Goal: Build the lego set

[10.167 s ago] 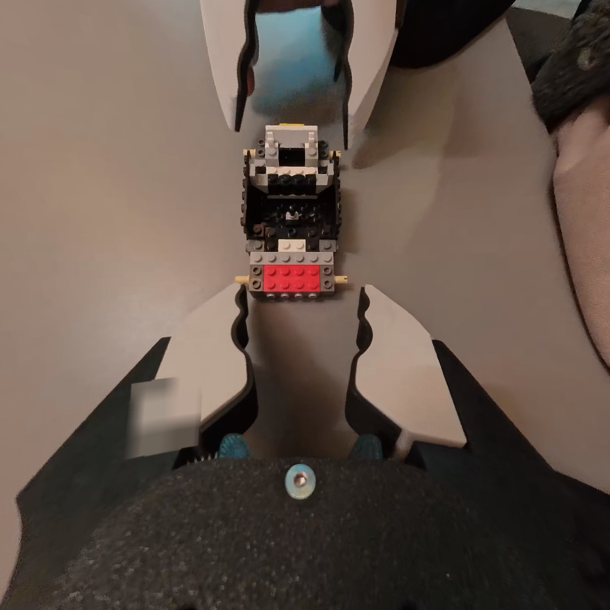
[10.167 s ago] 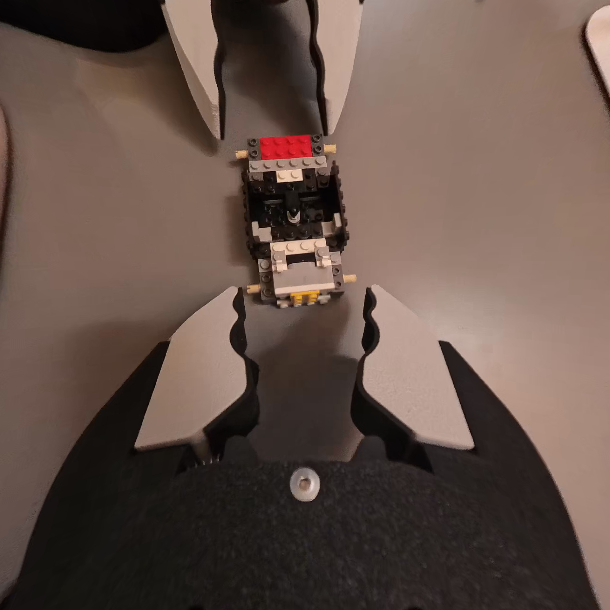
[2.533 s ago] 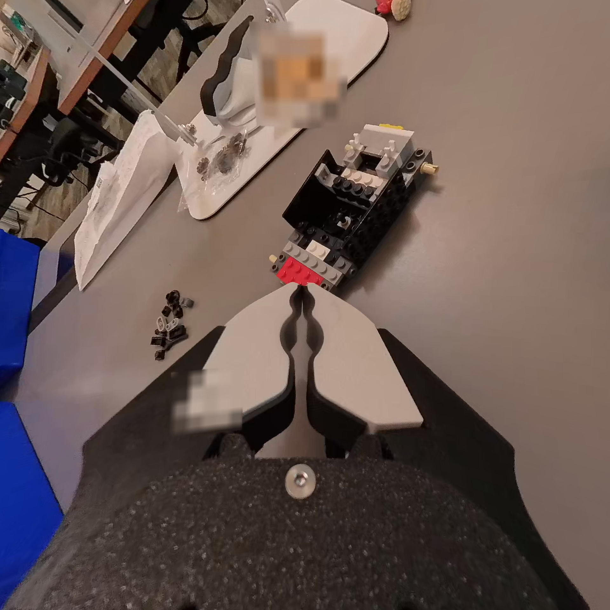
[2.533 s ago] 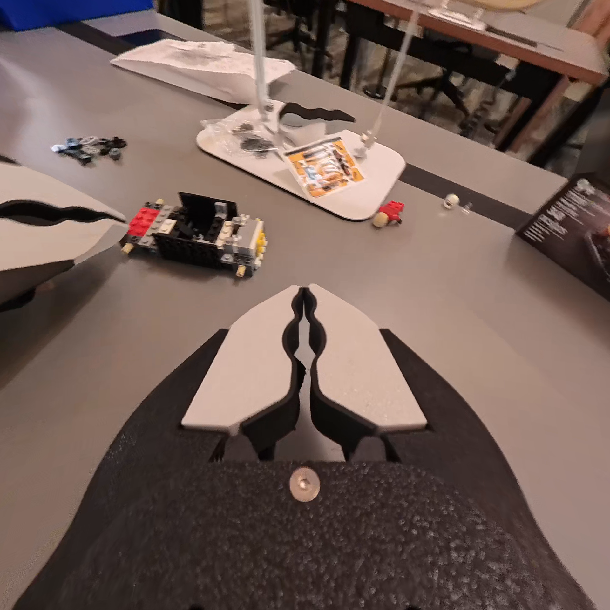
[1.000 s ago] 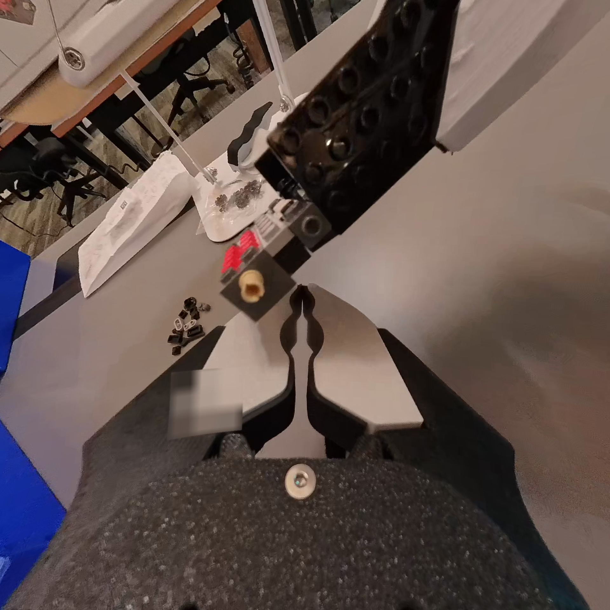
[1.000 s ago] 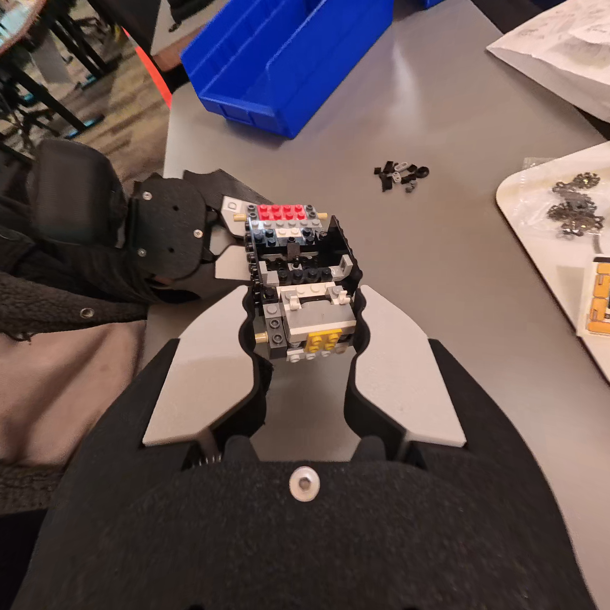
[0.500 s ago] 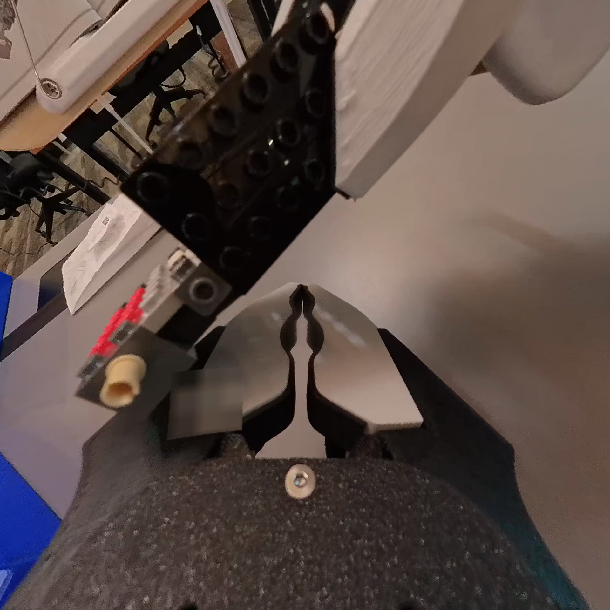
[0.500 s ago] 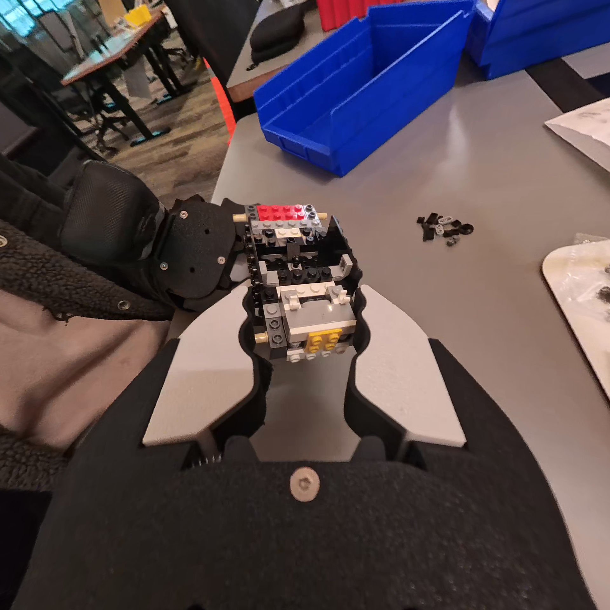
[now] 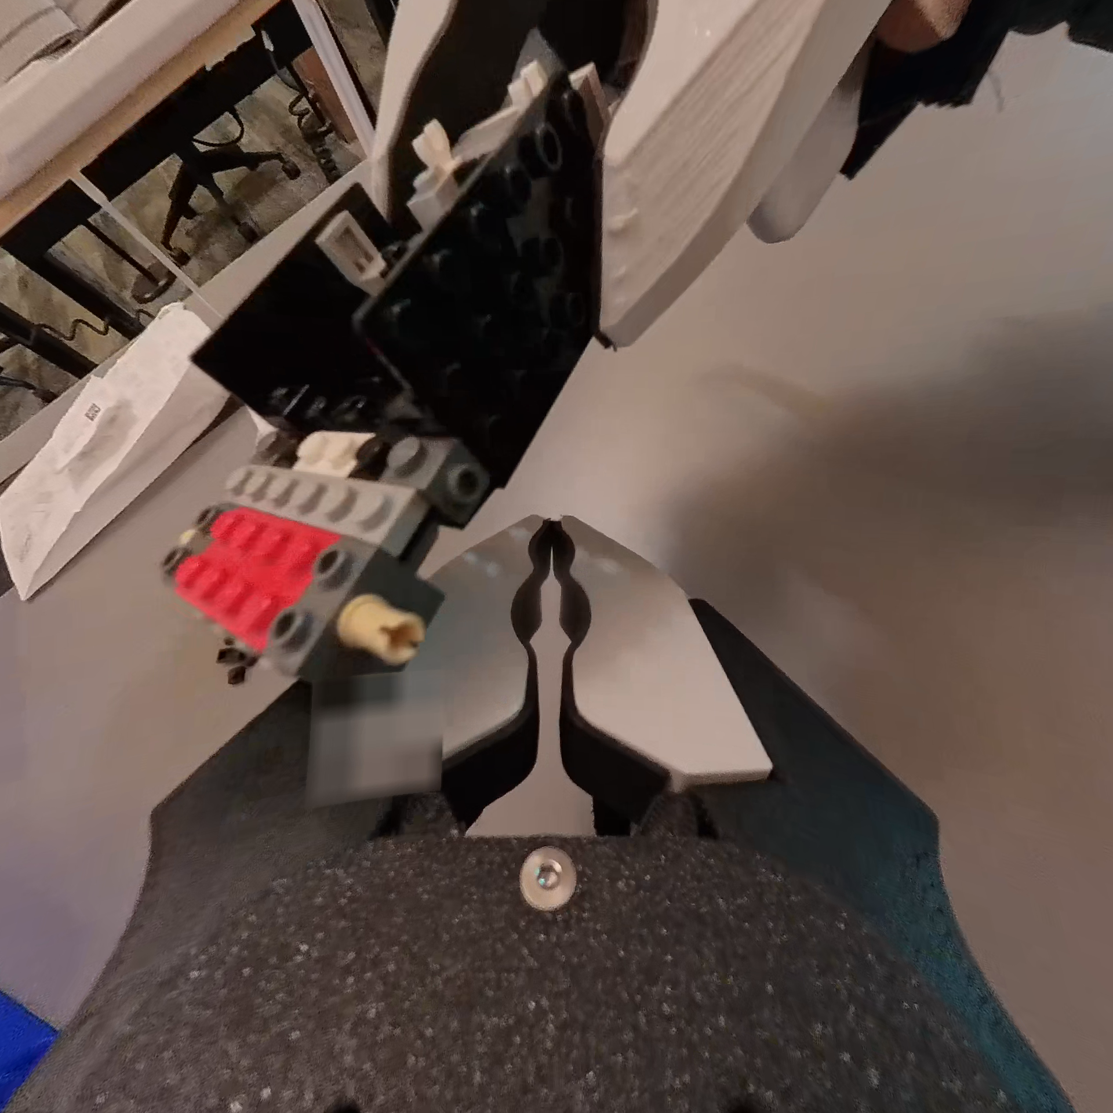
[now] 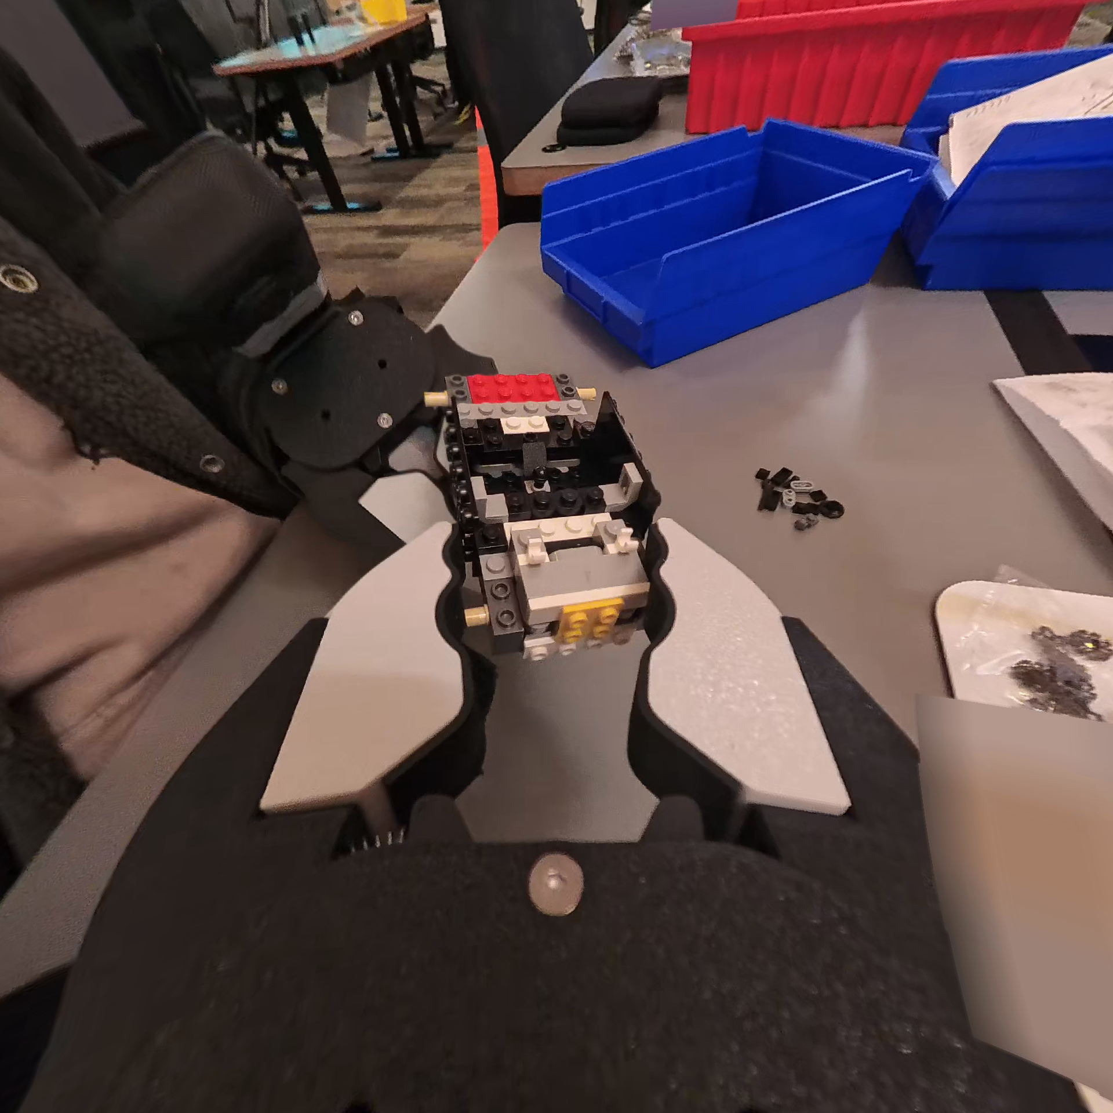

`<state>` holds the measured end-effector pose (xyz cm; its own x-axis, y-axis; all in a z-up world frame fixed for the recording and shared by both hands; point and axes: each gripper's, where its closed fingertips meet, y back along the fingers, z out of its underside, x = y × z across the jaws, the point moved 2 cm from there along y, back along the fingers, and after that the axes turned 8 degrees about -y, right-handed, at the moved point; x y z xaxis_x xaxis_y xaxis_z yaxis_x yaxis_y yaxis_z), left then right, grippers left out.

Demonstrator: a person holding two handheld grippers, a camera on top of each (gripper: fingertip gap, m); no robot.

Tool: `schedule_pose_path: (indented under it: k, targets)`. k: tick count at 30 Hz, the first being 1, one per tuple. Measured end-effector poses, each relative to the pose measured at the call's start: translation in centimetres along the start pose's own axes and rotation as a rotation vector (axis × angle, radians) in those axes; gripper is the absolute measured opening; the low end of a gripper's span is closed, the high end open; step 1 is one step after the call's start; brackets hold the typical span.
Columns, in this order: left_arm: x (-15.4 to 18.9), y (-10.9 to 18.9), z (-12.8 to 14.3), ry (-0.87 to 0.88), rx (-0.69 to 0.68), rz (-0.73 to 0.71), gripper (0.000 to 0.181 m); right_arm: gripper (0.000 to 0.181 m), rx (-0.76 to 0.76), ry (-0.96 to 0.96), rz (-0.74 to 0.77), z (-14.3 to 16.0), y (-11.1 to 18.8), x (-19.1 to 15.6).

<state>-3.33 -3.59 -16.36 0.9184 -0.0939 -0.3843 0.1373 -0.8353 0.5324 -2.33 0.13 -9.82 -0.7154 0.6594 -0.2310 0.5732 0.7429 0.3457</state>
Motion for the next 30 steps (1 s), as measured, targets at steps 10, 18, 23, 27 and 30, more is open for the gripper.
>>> schedule_pose_path:
  k: [10, 18, 23, 27, 30]
  targets:
    - [0.7, 0.2, -0.3, 0.009, 0.007, 0.051, 0.000, 0.058, -0.048, 0.181, 0.049, 0.6, 1.8, 0.7]
    - [1.0, 0.4, -0.5, 0.007, 0.011, 0.074, 0.000, 0.058, -0.079, 0.263, 0.079, 0.5, 3.2, 0.3]
    - [1.1, 0.4, -0.5, 0.008, 0.011, 0.081, 0.000, 0.058, -0.088, 0.272, 0.091, 0.7, 3.5, 0.0]
    - [1.1, 0.4, -0.5, 0.008, 0.012, 0.077, 0.000, 0.058, -0.077, 0.267, 0.103, 0.6, 3.6, 0.1]
    - [0.8, 0.3, -0.5, 0.000, 0.010, 0.052, 0.000, 0.058, -0.067, 0.241, 0.119, 0.7, 3.4, 0.4]
